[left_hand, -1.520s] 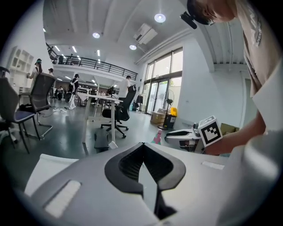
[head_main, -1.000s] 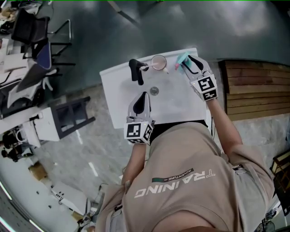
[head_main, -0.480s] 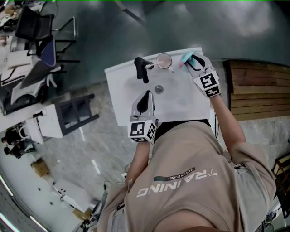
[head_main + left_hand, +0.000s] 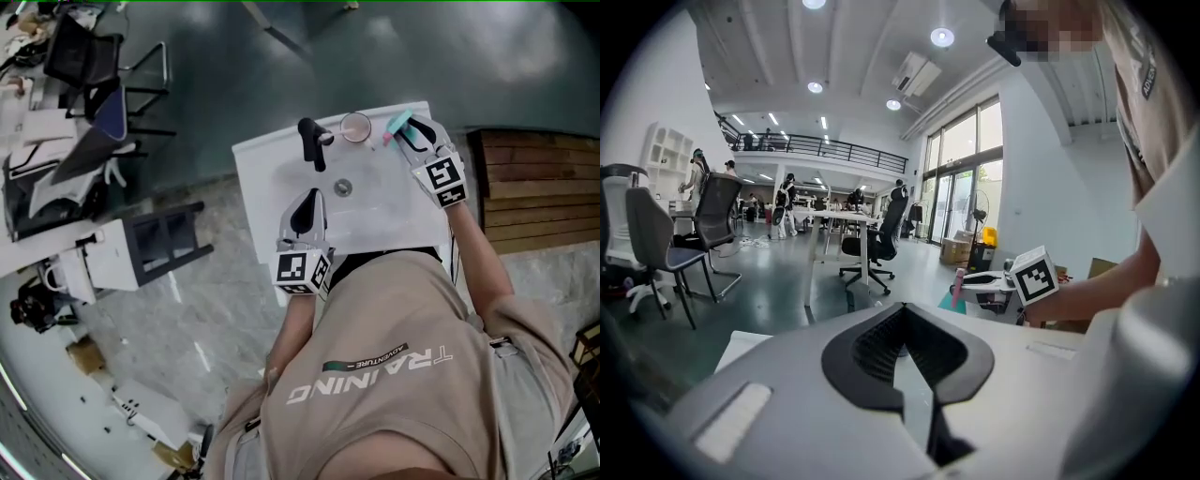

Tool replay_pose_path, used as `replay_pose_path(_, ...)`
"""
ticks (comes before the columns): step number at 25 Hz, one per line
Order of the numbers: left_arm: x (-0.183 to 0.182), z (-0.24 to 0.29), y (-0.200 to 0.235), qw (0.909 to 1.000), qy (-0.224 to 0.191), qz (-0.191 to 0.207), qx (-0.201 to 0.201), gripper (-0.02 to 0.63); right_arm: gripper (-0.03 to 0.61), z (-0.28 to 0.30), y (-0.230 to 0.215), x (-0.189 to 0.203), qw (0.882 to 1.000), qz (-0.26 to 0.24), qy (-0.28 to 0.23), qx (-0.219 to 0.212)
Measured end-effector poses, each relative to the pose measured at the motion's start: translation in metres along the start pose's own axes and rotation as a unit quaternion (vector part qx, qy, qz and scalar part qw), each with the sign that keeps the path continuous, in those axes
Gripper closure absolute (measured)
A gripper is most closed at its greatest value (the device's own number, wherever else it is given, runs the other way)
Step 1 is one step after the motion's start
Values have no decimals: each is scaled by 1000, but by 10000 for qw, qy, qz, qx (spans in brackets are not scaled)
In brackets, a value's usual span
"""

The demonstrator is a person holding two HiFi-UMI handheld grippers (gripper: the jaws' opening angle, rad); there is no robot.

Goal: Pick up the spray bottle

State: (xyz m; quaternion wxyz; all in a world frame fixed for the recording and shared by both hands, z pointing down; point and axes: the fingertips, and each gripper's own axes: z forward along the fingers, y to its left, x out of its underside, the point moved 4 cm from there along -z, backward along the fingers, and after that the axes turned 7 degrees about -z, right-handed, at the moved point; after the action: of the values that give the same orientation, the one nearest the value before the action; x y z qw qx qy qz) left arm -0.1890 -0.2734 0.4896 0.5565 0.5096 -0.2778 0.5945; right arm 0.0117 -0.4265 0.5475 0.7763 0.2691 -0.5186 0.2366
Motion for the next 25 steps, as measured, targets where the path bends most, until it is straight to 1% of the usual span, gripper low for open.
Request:
replay_pose_path(4,4,-6,16,10000,-59,-1,78,598,445,-10,8,-17,9999,-11,-18,134)
replay_pose_path(9,-6,-6,23,9993,-263,1,277,597,445,-31,16,-49,9993,50,-142,329)
replay_pose_path(13,-13,-1,25,9981,-410,85,461,598,445,-46,21,-63,9983,155,-256,510)
replay_pose_path(19,-24,-1,27,9961,-601,143,623,597,445,-61,28,-84,9972,19,-392,638)
replay_pose_path(25,-34,-4,34,9952,-661,226,680,597,445,-71,29,-97,9949,125,-569,824)
